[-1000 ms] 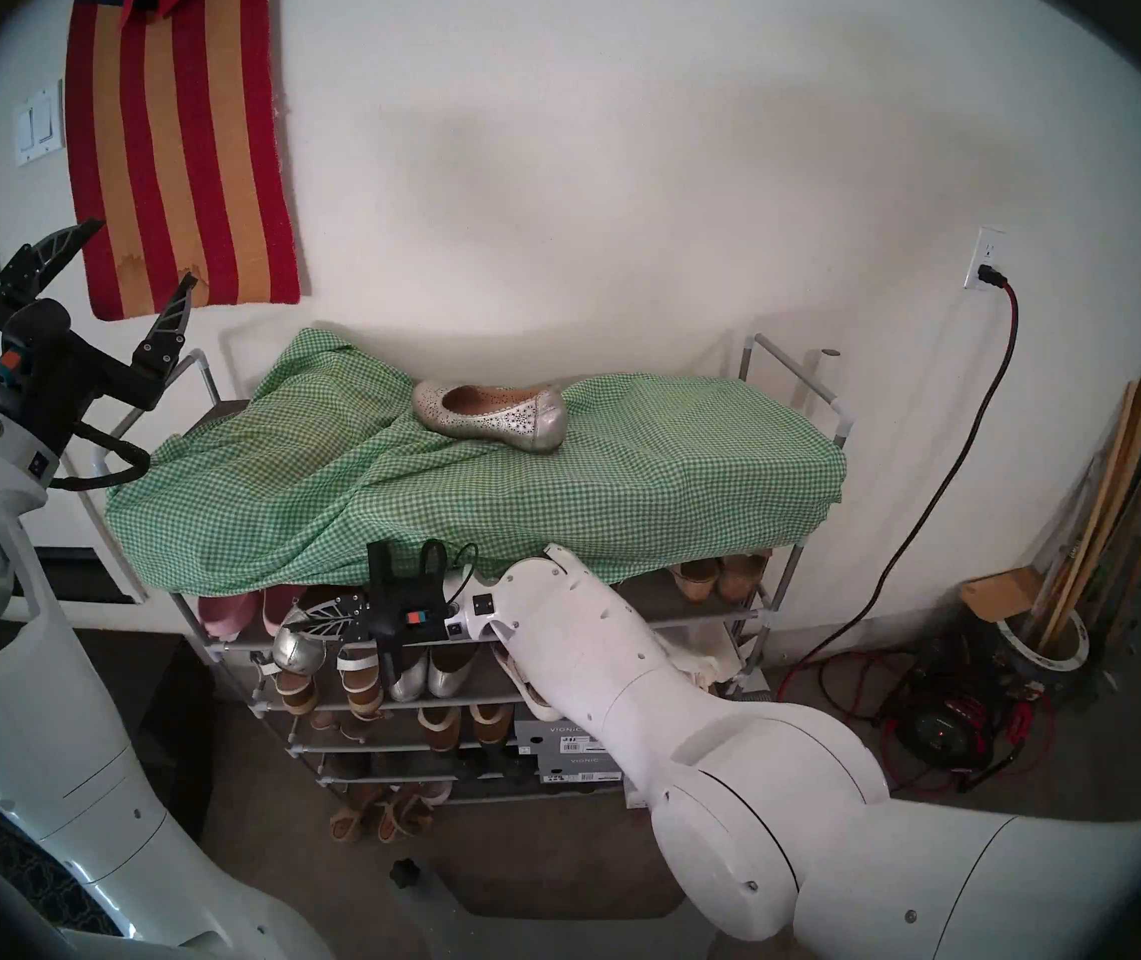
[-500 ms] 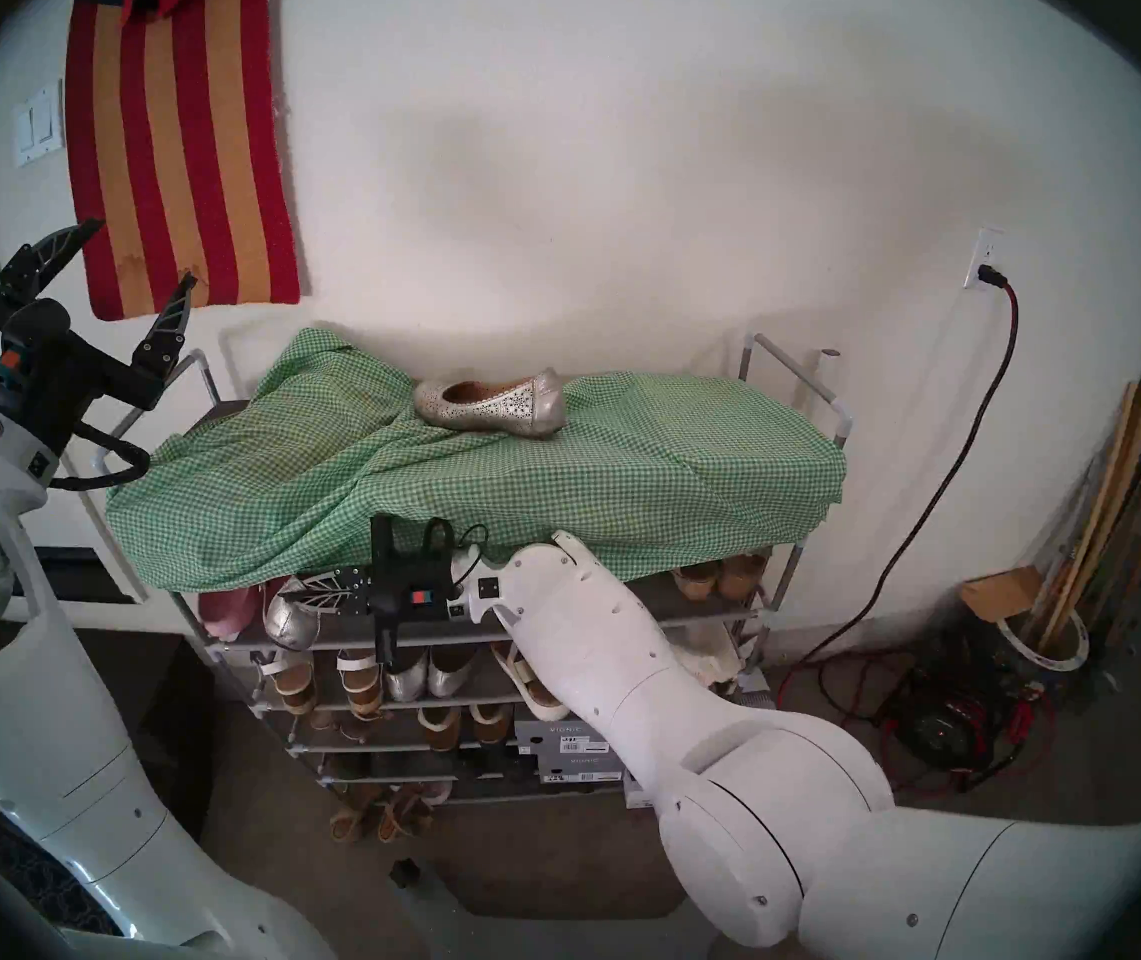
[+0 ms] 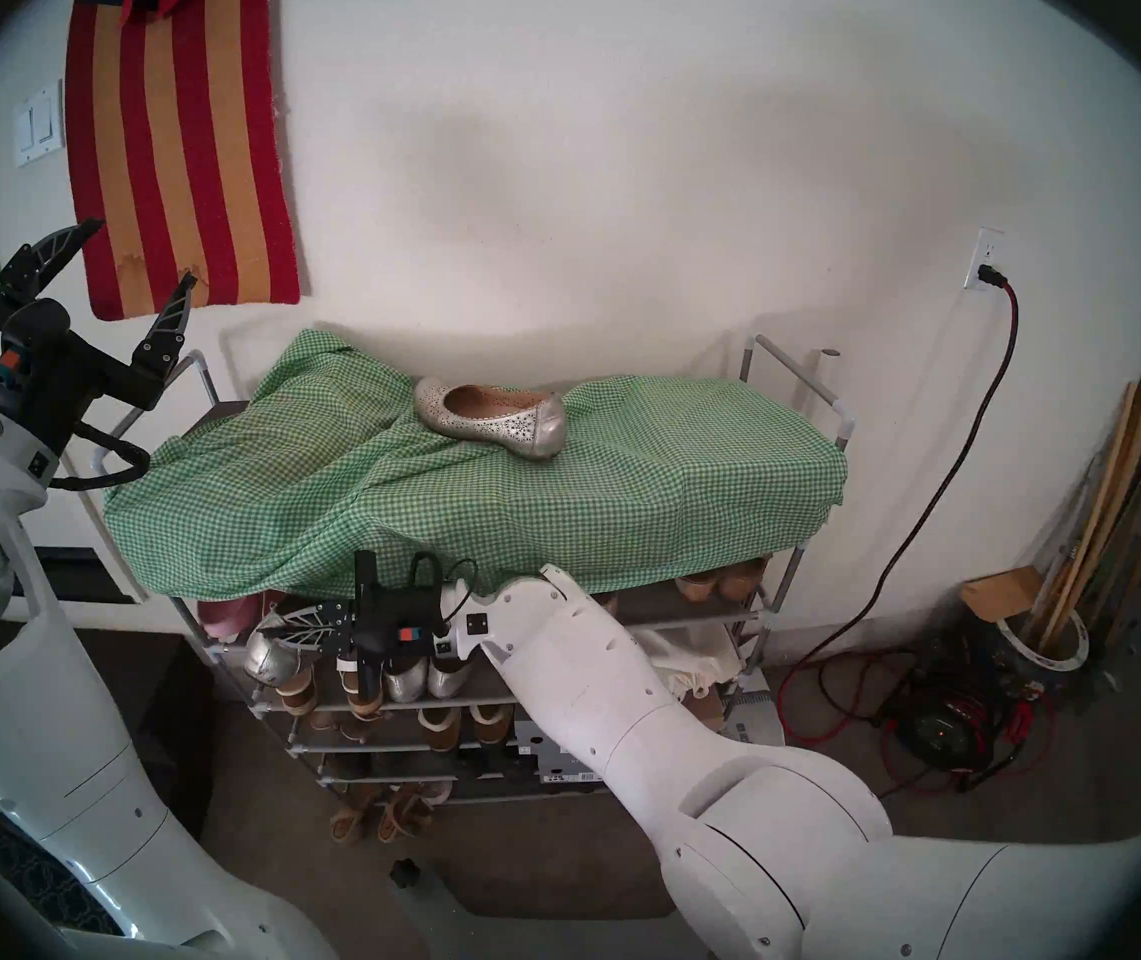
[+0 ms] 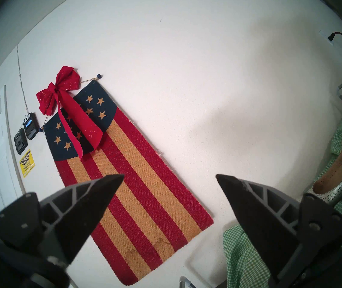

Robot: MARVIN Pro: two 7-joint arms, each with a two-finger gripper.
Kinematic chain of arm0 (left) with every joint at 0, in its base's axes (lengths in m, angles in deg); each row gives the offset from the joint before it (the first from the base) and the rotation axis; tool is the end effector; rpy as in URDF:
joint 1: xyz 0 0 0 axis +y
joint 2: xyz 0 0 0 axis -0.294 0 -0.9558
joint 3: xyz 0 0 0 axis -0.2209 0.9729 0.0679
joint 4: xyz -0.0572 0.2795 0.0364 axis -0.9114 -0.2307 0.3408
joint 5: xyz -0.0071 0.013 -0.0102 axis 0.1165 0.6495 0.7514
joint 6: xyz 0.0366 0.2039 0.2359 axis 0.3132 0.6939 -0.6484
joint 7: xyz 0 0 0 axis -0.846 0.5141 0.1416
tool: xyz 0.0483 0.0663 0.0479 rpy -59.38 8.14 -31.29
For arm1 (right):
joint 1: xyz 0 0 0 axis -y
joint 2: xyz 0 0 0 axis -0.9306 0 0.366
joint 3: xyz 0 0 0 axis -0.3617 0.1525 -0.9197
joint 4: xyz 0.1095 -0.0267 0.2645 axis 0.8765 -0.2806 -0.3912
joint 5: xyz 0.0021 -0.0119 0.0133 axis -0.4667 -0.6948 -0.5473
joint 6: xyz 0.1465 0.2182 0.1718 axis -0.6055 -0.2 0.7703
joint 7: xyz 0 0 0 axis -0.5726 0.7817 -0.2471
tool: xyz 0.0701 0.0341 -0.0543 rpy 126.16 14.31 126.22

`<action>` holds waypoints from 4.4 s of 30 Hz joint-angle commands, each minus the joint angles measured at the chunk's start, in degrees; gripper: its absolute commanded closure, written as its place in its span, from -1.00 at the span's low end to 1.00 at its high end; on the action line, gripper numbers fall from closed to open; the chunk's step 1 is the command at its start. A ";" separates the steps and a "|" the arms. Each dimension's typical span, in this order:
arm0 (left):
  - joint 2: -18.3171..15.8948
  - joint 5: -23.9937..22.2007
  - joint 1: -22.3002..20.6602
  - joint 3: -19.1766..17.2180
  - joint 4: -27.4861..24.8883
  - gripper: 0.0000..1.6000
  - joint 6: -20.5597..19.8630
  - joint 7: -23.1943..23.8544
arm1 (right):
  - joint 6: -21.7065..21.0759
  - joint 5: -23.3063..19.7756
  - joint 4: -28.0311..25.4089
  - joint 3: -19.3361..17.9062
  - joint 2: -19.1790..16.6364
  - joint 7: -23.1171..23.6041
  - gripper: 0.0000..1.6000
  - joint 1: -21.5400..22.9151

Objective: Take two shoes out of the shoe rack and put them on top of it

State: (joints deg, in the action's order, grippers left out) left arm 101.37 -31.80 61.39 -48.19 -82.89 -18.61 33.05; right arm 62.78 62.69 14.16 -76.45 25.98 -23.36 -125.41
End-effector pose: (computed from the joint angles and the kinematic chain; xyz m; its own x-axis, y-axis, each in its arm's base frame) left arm 0.2846 0.1780 -0.0036 -0.3959 -0.6876 0.6087 0.2317 -0.7162 -0.6583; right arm 0.3981 0.3528 -0.2975 -0.7229 -0.1612 0.6719 0.6660 0.0962 0.7397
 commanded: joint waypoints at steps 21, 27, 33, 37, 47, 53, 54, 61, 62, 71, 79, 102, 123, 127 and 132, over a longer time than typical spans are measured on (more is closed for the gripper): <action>0.11 0.13 -0.05 0.09 -0.05 -1.00 0.10 0.30 | 0.30 -10.91 -16.99 4.71 -5.62 1.86 1.00 -3.97; 0.15 0.17 -0.08 0.08 -0.05 -1.00 0.11 0.37 | 0.30 -13.30 -21.93 5.36 -7.91 2.11 1.00 -5.73; 0.18 0.20 -0.11 0.08 -0.06 -1.00 0.12 0.42 | -0.18 -15.67 -26.84 7.67 -9.56 2.81 1.00 -8.22; 0.21 0.22 -0.14 0.07 -0.06 -1.00 0.12 0.46 | -0.65 -17.13 -29.64 11.95 -10.15 3.48 1.00 -10.48; 0.26 0.29 -0.19 0.06 -0.07 -1.00 0.14 0.57 | -1.78 -21.79 -37.27 15.10 -12.71 2.81 1.00 -10.10; 0.28 0.34 -0.21 0.06 -0.08 -1.00 0.17 0.66 | -4.63 -25.10 -43.25 13.41 -16.21 3.51 1.00 -7.84; 0.28 0.35 -0.21 0.06 -0.08 -1.00 0.18 0.68 | -5.25 -25.65 -43.96 13.00 -16.92 3.83 1.00 -7.60; 0.29 0.44 -0.22 0.07 -0.10 -1.00 0.23 0.79 | -10.14 -28.91 -50.32 8.93 -22.13 6.39 1.00 -6.05; 0.29 0.45 -0.23 0.06 -0.10 -1.00 0.24 0.81 | -10.71 -29.02 -51.38 8.03 -22.99 6.63 1.00 -5.68; 0.32 0.56 -0.24 0.06 -0.11 -1.00 0.37 0.93 | -17.77 -30.53 -58.28 -1.16 -29.98 9.40 1.00 -3.46; 0.36 0.67 -0.24 0.05 -0.10 -1.00 0.64 1.03 | -27.01 -30.20 -63.12 -9.29 -35.95 12.88 1.00 -4.41; 0.56 0.93 -0.36 -0.01 -0.10 -1.00 1.02 1.25 | -44.42 -27.97 -63.80 -17.25 -38.04 10.06 1.00 -4.87; 0.75 0.99 -0.53 -0.10 -0.06 -1.00 1.18 1.40 | -54.26 -34.06 -62.98 -21.25 -29.90 10.54 1.00 7.98; 0.79 1.00 -0.56 -0.11 -0.05 -1.00 1.22 1.43 | -56.18 -34.21 -61.70 -22.55 -28.08 9.67 1.00 10.44; 0.83 1.03 -0.60 -0.14 -0.05 -1.00 1.25 1.49 | -57.18 -32.86 -59.13 -23.55 -27.43 9.62 1.00 13.74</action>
State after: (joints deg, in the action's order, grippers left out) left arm 102.24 -30.83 60.74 -48.39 -82.88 -17.32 34.46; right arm 6.98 29.13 -47.21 -98.43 -4.42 -12.72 -117.78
